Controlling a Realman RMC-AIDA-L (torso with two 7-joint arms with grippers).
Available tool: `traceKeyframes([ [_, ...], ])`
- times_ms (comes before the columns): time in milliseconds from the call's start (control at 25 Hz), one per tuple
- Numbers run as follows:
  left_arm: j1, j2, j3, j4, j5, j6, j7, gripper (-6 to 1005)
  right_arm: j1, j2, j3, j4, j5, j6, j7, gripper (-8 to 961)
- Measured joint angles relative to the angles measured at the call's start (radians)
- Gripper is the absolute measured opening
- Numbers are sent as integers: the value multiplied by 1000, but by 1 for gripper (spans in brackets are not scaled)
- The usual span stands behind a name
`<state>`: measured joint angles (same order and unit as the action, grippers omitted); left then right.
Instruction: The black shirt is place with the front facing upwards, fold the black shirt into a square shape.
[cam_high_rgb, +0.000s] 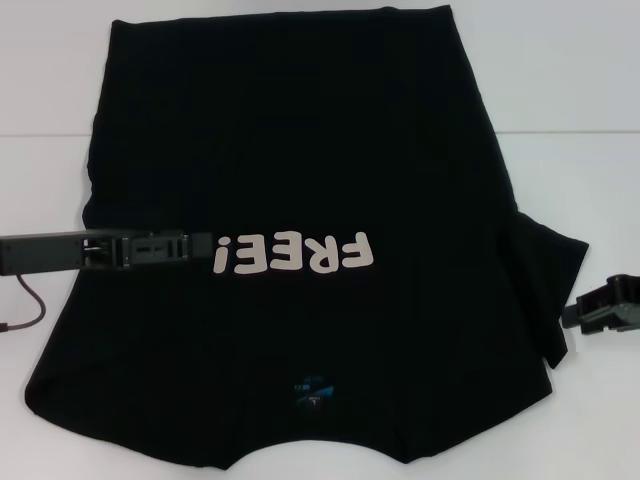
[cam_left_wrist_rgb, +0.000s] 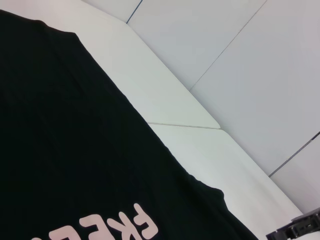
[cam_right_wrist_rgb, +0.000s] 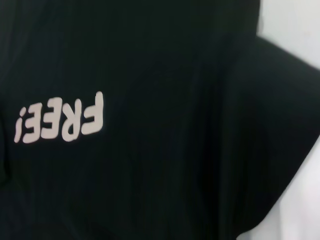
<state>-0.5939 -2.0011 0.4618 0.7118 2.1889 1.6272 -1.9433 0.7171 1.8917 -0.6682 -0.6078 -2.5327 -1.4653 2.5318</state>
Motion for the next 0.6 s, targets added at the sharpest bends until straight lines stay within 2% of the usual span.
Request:
traceKeyframes([
  [160,-1,-1,0,0,0,-1,0,763,8,8,-20,25,0,38,2,344],
  [600,-1,-1,0,0,0,-2,-3,761,28,24,-60,60,0,102,14,339],
])
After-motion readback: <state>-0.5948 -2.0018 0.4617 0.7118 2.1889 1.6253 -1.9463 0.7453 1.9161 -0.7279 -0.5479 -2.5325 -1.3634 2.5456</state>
